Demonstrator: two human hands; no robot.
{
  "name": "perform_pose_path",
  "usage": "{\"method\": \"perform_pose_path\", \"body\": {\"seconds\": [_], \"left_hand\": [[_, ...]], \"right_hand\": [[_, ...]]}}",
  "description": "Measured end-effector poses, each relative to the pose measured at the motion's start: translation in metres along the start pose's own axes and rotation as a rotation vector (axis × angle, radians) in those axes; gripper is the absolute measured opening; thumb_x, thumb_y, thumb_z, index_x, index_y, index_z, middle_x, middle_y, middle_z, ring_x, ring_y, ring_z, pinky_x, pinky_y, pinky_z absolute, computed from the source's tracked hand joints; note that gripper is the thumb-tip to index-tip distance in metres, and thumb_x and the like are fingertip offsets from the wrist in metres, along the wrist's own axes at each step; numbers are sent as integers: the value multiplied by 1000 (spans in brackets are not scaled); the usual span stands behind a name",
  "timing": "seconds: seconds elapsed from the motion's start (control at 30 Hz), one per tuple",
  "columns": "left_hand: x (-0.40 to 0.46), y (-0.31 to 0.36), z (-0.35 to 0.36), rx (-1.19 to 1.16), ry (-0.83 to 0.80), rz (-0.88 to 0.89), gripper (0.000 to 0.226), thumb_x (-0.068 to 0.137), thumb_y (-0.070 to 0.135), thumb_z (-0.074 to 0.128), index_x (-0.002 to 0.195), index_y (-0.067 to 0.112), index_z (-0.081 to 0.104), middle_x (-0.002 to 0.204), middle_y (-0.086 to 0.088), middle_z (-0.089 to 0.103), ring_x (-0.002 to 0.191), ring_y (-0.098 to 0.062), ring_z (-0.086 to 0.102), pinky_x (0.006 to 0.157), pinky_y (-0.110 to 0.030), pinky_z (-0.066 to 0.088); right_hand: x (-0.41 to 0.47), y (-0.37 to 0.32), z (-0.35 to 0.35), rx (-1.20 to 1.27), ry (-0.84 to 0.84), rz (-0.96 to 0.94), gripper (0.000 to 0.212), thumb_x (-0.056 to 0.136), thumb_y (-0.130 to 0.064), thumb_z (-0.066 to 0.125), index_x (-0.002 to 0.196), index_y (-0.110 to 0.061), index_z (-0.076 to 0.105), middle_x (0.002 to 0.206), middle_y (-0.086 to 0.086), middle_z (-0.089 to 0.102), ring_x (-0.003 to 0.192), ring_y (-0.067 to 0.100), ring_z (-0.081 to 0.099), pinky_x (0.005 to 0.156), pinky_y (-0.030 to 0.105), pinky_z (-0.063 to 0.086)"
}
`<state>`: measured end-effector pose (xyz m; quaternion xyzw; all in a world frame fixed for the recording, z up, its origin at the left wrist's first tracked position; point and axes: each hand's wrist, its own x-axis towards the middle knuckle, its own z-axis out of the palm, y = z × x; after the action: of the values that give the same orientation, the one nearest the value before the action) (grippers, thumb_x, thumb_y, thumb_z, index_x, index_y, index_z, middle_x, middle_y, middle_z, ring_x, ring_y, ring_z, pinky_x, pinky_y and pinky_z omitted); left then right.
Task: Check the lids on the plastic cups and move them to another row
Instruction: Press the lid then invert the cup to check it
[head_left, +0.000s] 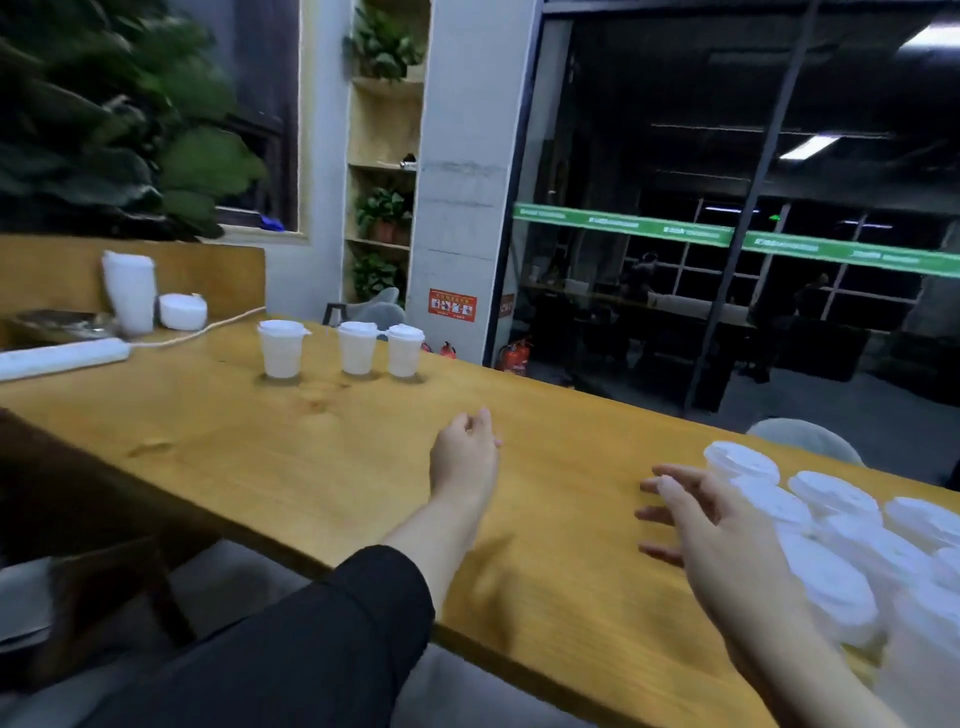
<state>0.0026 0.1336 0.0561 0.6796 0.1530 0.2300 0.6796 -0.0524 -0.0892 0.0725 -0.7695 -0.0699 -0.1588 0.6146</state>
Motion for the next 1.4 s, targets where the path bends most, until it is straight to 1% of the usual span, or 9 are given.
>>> {"method": "perform_pose_path", "body": {"seconds": [0.17,0.3,0.53,0.73,0.87,0.97,1.13,1.27,1.4], "left_hand": [[112,-18,-70,84,227,25,36,98,52,44,89,24,65,88,1,75,92,-28,72,86,-52,60],[194,-48,-124,267,392,-13,35,106,42,44,106,16,67,97,-4,70,91,-29,63,74,-35,46],[308,-88,-204,473,555,46,23,108,37,43,104,19,58,100,-2,62,91,-26,54,76,-34,39],[400,-97,-241,369,708,129,52,106,51,44,147,20,42,132,-13,59,117,-35,59,91,-40,45],[449,-100,-246,317,653,187,64,105,57,40,157,23,26,146,-17,54,130,-39,54,103,-44,45],[472,-101,-252,230,615,156,66,105,61,34,160,27,22,151,-11,50,131,-36,53,108,-47,45],[481,-101,-250,122,471,200,50,107,57,35,146,28,44,129,2,58,100,-13,57,75,-30,44],[464,-97,-242,119,420,244,30,108,52,40,125,30,53,107,11,63,94,-7,58,70,-25,44],[431,-90,-218,99,364,260,23,109,47,42,121,32,54,115,5,64,104,-14,59,81,-29,44]], "right_hand": [[62,11,101,-31,-139,7,17,106,-28,52,113,-26,67,106,-8,72,96,9,71,71,32,63],[108,34,199,-27,-244,11,15,104,-29,55,104,-30,70,105,-9,73,98,9,69,86,38,61],[185,65,370,0,-404,-77,11,103,-29,58,103,-36,67,105,-16,72,101,6,67,95,38,56],[240,62,499,28,-471,-261,17,102,-25,59,116,-22,68,102,-9,71,94,11,66,85,27,49],[265,60,560,-37,-535,-346,34,102,-29,59,135,-18,60,109,-8,64,101,9,60,91,27,47],[278,61,594,-65,-585,-351,52,102,-33,58,150,-16,46,133,1,64,120,17,59,104,33,46],[284,58,622,-48,-717,-271,72,101,-37,60,160,-14,25,156,5,48,143,21,45,106,30,36],[276,56,610,33,-690,-262,55,101,-30,62,150,-18,39,136,0,59,128,18,56,100,33,44],[264,56,574,57,-578,-229,34,95,-25,70,125,-18,57,108,-8,59,100,13,61,80,23,40]]}}
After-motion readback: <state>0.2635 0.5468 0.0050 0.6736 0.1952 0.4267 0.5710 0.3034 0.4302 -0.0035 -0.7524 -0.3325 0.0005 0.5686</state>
